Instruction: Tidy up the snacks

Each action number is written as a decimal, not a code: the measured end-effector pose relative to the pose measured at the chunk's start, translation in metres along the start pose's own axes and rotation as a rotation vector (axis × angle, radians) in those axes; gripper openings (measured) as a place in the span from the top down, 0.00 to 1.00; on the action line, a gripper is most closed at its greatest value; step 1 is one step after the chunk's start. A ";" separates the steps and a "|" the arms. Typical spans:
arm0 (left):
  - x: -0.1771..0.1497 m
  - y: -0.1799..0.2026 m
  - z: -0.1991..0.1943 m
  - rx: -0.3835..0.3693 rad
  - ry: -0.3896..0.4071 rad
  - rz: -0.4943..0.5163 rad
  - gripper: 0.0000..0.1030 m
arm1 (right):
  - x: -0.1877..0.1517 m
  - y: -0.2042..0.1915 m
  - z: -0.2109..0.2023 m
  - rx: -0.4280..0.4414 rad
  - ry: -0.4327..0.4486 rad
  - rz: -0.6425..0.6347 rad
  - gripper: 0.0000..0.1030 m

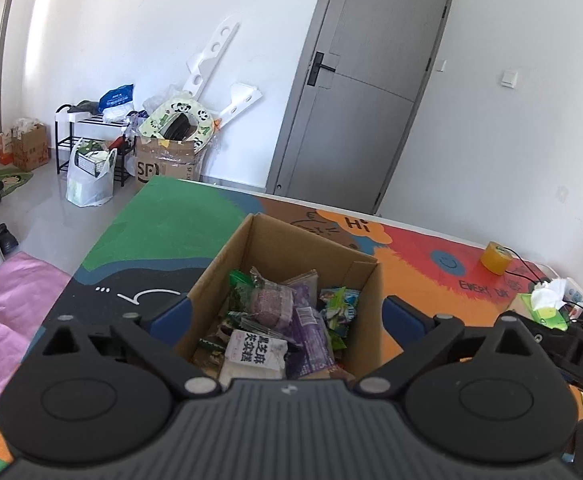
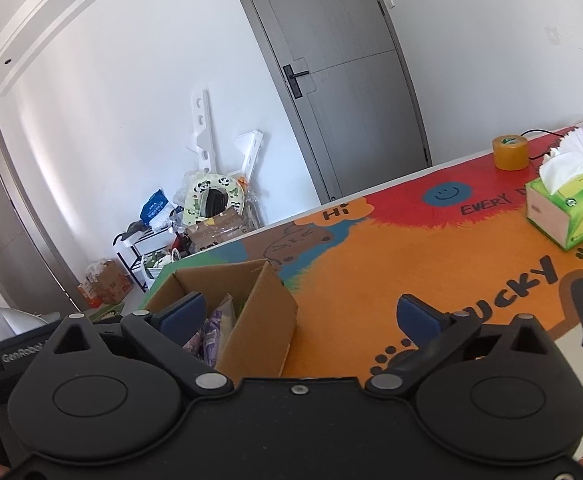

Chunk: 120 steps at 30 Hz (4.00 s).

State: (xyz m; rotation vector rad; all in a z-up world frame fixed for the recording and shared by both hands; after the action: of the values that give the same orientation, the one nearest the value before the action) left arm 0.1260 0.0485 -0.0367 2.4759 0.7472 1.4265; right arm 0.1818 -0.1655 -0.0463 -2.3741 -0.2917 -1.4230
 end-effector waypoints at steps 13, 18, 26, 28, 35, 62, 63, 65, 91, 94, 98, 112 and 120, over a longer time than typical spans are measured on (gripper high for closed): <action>-0.015 0.001 -0.032 -0.018 -0.002 0.072 0.00 | -0.003 0.012 -0.049 -0.032 0.012 -0.051 0.00; -0.022 0.002 -0.043 -0.049 -0.022 0.115 0.00 | -0.005 0.015 -0.065 -0.030 -0.007 -0.070 0.00; -0.027 -0.005 -0.068 -0.066 -0.008 0.151 0.00 | -0.012 0.020 -0.096 -0.001 -0.001 -0.058 0.00; -0.026 -0.006 -0.072 -0.064 -0.002 0.146 0.00 | -0.014 0.019 -0.101 -0.006 -0.012 -0.068 0.00; -0.023 0.000 -0.084 -0.062 0.029 0.175 0.00 | -0.016 0.009 -0.108 -0.019 -0.029 -0.126 0.00; -0.043 -0.003 -0.077 -0.041 -0.035 0.247 0.00 | -0.026 -0.004 -0.100 -0.003 -0.066 -0.176 0.00; -0.044 -0.002 -0.077 -0.041 -0.038 0.248 0.00 | -0.026 -0.004 -0.100 -0.003 -0.064 -0.176 0.00; -0.044 -0.002 -0.077 -0.039 -0.038 0.249 0.00 | -0.026 -0.004 -0.100 -0.003 -0.063 -0.176 0.00; -0.043 -0.006 -0.069 -0.010 -0.030 0.237 0.00 | -0.028 -0.005 -0.099 -0.003 -0.072 -0.177 0.00; -0.043 -0.006 -0.069 -0.011 -0.031 0.237 0.00 | -0.028 -0.005 -0.099 -0.003 -0.071 -0.177 0.00; -0.045 -0.005 -0.069 -0.012 -0.035 0.242 0.00 | -0.028 -0.005 -0.099 -0.003 -0.072 -0.177 0.00; -0.048 -0.005 -0.068 -0.018 -0.042 0.247 0.00 | -0.027 -0.004 -0.100 -0.001 -0.070 -0.170 0.00; -0.047 -0.005 -0.069 -0.026 -0.039 0.251 0.00 | -0.026 -0.003 -0.100 -0.008 -0.071 -0.168 0.00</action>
State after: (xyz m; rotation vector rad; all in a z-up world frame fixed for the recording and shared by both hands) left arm 0.0462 0.0232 -0.0386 2.6437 0.4191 1.4498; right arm 0.0879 -0.2034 -0.0255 -2.4598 -0.5154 -1.4154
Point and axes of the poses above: each gripper's, at about its wrist camera, not at the fingertips, and z roughly the way its jaws point, y to its right, x to its top, the point moved 6 cm from there along z, roughly the way its jaws point, and after that the axes turned 11 degrees about -z, right-handed, at the moved point
